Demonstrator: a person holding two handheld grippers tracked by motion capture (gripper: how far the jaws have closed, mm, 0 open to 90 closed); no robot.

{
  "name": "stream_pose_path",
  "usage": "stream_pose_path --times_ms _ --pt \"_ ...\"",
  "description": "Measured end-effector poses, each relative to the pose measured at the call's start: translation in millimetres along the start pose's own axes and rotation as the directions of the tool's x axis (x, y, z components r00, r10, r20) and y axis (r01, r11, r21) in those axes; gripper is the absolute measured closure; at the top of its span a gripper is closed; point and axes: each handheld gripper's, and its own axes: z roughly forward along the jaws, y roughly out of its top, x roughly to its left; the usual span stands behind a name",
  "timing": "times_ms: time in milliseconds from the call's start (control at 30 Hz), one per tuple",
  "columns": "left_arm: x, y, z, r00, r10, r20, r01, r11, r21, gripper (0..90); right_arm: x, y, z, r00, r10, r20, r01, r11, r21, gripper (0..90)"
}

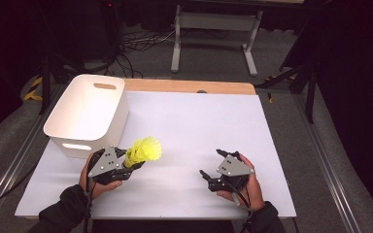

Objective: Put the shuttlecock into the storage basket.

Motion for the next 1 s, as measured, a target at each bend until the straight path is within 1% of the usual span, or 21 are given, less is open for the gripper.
stream_pose_path --times_ms 100,167,300,400,467,533,633,667,867,900,1000 --pt "0.5 -0.2 -0.8 1.0000 -0.009 -0.002 0.009 1.0000 -0.005 55.0 0.1 0.1 -0.2 1.0000 -0.001 0.000 0.001 1.000 -0.001 15.8" --pt "1.7 -0.1 -2.6 1.0000 -0.004 -0.009 0.004 1.0000 -0.005 54.7 0.0 -0.3 0.1 1.0000 -0.001 0.001 0.001 1.000 0.003 15.8" --pt "3.4 0.0 -5.2 0.9998 -0.012 -0.015 0.012 0.9998 -0.014 54.7 -0.3 -0.9 0.7 1.0000 -0.003 0.002 0.003 1.000 0.005 15.7" --pt "4.7 0.2 -6.3 0.9998 -0.003 -0.019 0.002 0.9999 -0.014 54.8 -0.2 -1.3 1.2 1.0000 -0.006 0.002 0.006 1.000 0.010 15.7" --pt "4.7 0.1 -6.9 0.9997 -0.016 -0.018 0.016 0.9996 -0.022 55.0 -0.2 -1.7 1.5 1.0000 -0.008 0.002 0.008 1.000 0.012 15.7" --pt "5.5 0.6 -8.2 0.9998 -0.005 -0.021 0.005 0.9998 -0.019 55.0 -0.6 -1.9 1.7 1.0000 -0.006 0.002 0.006 1.000 0.012 15.7" --pt "5.7 1.6 -10.1 0.9998 -0.006 -0.022 0.005 0.9997 -0.022 55.2 -0.7 -1.5 1.2 1.0000 0.000 -0.003 0.000 1.000 0.009 15.7" --pt "5.4 1.8 -10.3 0.9997 -0.011 -0.023 0.011 0.9996 -0.027 55.1 -0.7 -1.3 1.1 1.0000 -0.001 -0.002 0.001 1.000 0.008 15.7" --pt "7.1 3.1 -14.2 0.9996 -0.007 -0.028 0.006 0.9994 -0.034 55.1 -0.2 -1.4 1.5 1.0000 -0.003 -0.003 0.003 1.000 0.011 15.7" --pt "7.1 3.4 -14.6 0.9995 -0.011 -0.029 0.010 0.9991 -0.041 55.1 -0.4 -1.4 1.4 1.0000 -0.003 -0.002 0.003 1.000 0.011 15.7" --pt "7.6 4.1 -16.4 0.9995 -0.012 -0.029 0.011 0.9990 -0.043 55.2 -0.4 -1.3 1.2 1.0000 -0.004 0.000 0.004 1.000 0.009 15.7"
